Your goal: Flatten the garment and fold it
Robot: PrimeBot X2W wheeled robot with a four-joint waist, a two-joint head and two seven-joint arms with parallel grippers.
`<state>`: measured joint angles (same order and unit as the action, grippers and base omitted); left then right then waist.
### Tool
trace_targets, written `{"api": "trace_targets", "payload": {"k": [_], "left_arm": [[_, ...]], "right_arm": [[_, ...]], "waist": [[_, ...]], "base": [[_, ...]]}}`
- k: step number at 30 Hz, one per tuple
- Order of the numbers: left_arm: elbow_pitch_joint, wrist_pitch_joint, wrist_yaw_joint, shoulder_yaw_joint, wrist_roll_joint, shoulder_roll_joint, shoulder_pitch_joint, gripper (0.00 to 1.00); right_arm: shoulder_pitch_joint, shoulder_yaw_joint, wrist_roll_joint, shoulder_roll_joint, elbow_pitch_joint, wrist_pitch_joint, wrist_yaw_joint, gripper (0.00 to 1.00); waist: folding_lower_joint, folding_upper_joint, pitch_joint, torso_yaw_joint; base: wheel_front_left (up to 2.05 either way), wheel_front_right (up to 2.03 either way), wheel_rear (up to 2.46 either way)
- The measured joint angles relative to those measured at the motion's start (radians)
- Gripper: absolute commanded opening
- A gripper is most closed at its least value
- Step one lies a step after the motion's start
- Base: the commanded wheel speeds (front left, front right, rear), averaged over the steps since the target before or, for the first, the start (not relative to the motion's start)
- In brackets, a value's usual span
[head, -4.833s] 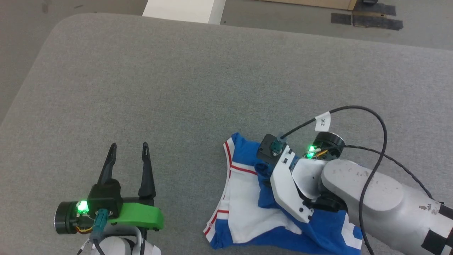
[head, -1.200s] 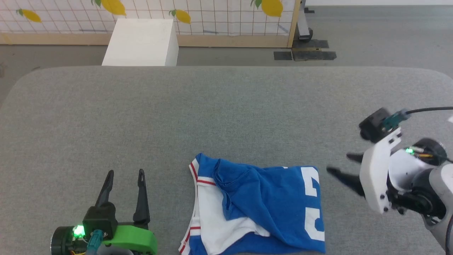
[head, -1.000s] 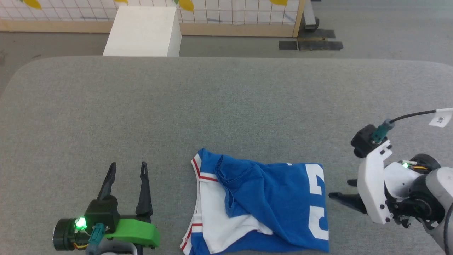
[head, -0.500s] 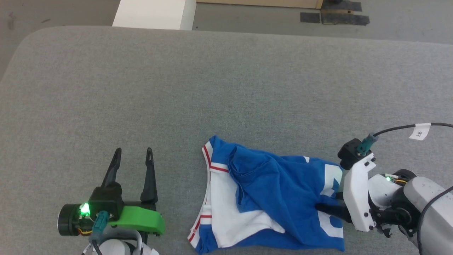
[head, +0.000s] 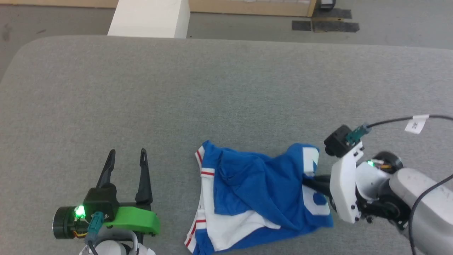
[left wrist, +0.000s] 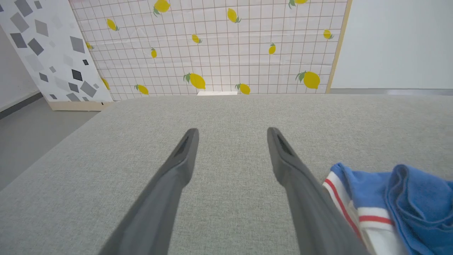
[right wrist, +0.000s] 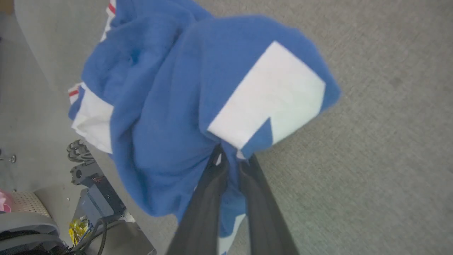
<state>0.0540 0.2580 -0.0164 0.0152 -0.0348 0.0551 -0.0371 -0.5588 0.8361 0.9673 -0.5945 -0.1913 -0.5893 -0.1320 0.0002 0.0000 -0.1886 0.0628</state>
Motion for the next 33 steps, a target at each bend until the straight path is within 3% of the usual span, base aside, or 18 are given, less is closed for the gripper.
{"api": "trace_targets", "payload": {"k": [7,16,25,33], "left_arm": [[-0.025,0.000,-0.012,-0.037,0.000,-0.001,0.045,1.00],[-0.065,0.000,-0.012,-0.061,0.006,0.003,0.035,1.00],[-0.106,0.000,0.000,-0.073,0.018,0.044,-0.034,1.00],[-0.139,0.000,0.016,-0.051,0.025,0.070,-0.097,1.00]], "right_arm": [[-0.157,0.063,-0.061,-0.126,0.158,0.059,0.000,0.00],[-0.261,0.073,-0.132,-0.265,0.170,0.094,0.000,0.00],[-0.307,0.054,-0.274,-0.327,-0.007,0.181,0.000,0.00],[-0.330,-0.046,-0.409,-0.292,-0.289,0.281,-0.001,0.00]], "waist": [[0.0000,0.0000,0.024,-0.106],[-0.0002,0.0000,-0.005,-0.257],[-0.0001,0.0000,-0.108,-0.385],[-0.0001,0.0001,-0.240,-0.434]], "base": [[0.00,0.00,0.00],[0.00,0.00,0.00],[0.00,0.00,0.00],[0.00,0.00,0.00]]}}
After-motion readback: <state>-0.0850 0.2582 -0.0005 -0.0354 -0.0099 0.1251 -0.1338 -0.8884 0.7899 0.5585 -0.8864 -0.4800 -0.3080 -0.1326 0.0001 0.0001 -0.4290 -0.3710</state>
